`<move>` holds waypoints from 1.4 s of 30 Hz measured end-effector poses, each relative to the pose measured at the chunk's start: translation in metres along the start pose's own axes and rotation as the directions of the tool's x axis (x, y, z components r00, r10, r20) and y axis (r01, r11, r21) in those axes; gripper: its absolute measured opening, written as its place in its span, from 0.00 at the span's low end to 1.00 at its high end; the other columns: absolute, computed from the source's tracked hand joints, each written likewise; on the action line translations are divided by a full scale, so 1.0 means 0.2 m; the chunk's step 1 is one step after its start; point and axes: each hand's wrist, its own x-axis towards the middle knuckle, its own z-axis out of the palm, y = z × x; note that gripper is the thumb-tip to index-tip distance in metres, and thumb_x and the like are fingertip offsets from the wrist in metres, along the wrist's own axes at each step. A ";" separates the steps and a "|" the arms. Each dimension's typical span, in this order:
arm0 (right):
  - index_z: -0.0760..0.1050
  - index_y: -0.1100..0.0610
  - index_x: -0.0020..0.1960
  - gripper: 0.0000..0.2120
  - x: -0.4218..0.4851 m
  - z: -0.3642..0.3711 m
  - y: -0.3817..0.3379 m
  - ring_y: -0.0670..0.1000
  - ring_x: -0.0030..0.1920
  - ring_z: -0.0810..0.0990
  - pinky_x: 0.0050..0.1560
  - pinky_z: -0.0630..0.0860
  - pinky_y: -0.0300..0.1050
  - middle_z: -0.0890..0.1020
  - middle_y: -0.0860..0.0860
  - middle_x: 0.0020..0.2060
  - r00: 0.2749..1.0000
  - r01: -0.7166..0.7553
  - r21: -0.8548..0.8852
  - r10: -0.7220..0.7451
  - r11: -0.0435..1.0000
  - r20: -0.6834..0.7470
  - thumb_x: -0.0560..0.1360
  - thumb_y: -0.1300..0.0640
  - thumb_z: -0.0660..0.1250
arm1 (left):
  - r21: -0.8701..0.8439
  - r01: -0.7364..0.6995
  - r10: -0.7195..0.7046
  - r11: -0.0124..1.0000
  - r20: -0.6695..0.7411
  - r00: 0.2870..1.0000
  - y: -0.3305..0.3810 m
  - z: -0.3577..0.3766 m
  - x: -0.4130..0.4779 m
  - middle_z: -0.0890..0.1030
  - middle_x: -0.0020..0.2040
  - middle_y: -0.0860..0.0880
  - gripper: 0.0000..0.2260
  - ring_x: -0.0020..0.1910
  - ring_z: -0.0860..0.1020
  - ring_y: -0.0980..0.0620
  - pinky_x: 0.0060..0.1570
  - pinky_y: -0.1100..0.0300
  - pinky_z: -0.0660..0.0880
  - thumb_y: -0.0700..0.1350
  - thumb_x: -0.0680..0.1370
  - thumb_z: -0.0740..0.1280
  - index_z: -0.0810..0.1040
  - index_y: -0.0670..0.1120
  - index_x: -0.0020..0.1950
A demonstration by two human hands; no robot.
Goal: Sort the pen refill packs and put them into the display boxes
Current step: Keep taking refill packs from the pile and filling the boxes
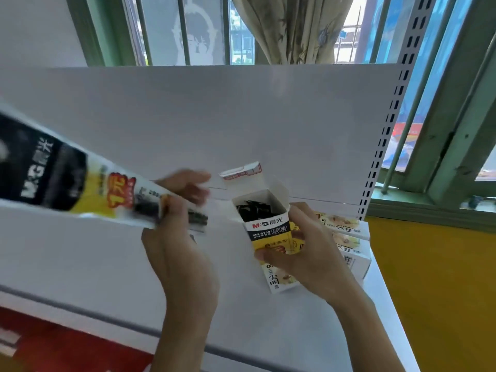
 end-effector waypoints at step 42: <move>0.70 0.37 0.59 0.22 -0.03 -0.23 0.06 0.40 0.54 0.77 0.54 0.76 0.47 0.81 0.37 0.50 0.982 -0.060 -0.025 0.063 0.998 0.176 0.73 0.60 0.68 | 0.506 -0.136 -0.159 0.852 0.496 0.854 -0.18 -0.02 0.01 0.73 0.60 0.62 0.11 0.58 0.73 0.63 0.50 0.74 0.72 0.57 0.69 0.64 0.75 0.65 0.52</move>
